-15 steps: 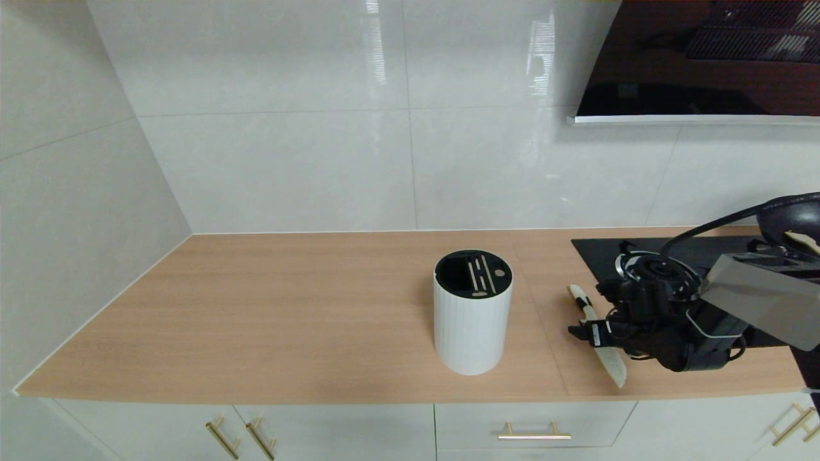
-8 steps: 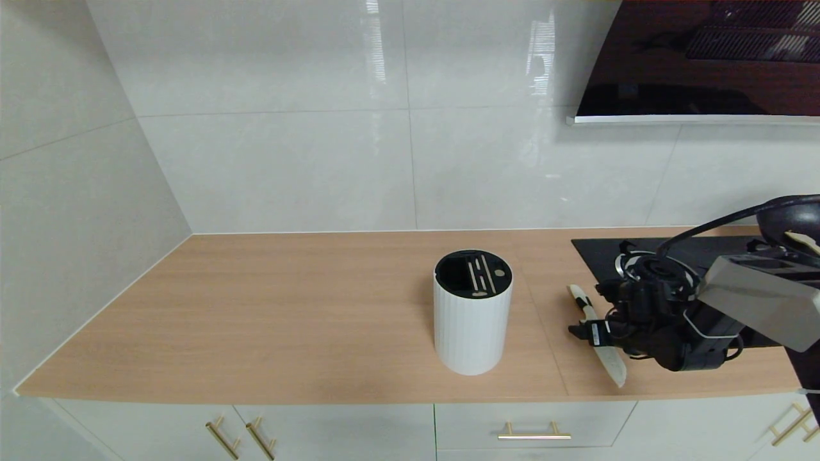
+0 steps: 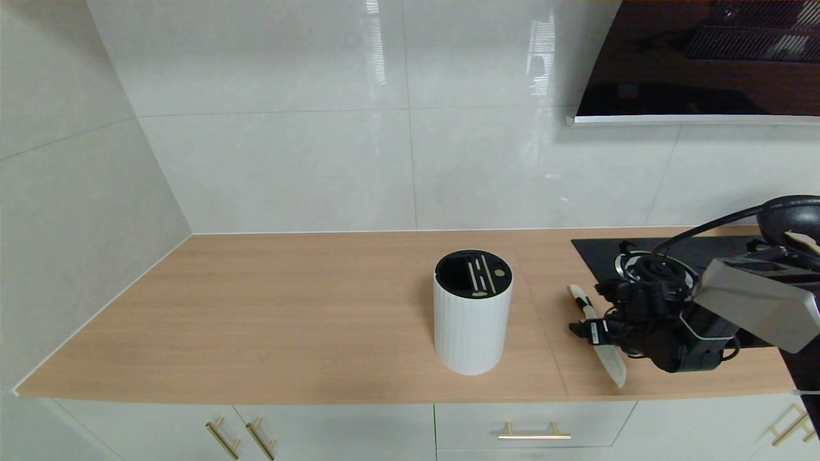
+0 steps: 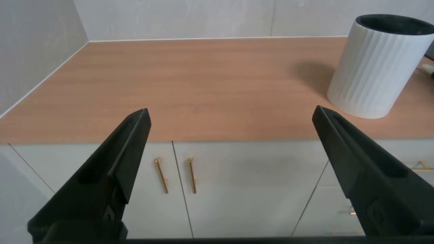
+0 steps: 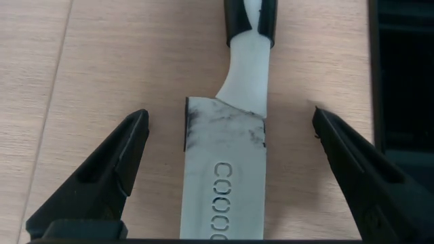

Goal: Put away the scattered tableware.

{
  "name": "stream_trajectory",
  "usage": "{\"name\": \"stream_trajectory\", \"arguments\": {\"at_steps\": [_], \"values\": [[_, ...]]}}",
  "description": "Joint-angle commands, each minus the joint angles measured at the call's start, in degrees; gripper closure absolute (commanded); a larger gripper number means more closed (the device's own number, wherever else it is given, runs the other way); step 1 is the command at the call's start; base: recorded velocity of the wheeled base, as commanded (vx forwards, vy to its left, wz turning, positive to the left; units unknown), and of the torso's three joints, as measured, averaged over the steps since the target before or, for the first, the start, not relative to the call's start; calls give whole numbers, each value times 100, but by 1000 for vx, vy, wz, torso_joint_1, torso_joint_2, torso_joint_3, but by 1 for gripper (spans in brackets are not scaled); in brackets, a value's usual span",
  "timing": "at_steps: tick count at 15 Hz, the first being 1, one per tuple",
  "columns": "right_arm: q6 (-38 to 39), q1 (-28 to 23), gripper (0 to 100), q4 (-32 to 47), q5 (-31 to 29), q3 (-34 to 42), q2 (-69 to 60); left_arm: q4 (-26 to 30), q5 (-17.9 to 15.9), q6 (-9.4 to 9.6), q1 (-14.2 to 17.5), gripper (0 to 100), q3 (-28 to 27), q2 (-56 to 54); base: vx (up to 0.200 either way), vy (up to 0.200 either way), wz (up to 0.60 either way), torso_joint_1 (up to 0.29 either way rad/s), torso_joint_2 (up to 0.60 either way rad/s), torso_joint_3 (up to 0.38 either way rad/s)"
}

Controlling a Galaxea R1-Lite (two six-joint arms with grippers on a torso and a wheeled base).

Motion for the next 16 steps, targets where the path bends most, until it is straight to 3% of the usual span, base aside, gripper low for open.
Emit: {"name": "stream_trajectory", "arguments": {"at_steps": [1, 3, 4, 16], "values": [[-4, 5, 0, -3, 2, -1, 0, -4, 1, 0, 1, 0, 2, 9, 0, 0, 0, 0, 0, 0], [-4, 5, 0, -3, 2, -1, 0, -4, 10, 0, 1, 0, 2, 9, 0, 0, 0, 0, 0, 0], [-4, 5, 100, -3, 2, -1, 0, -4, 1, 9, 1, 0, 2, 0, 0, 0, 0, 0, 0, 0], [-100, -4, 100, -266, -139, 43, -8, -4, 1, 18, 1, 0, 2, 0, 0, 0, 0, 0, 0, 0]]}}
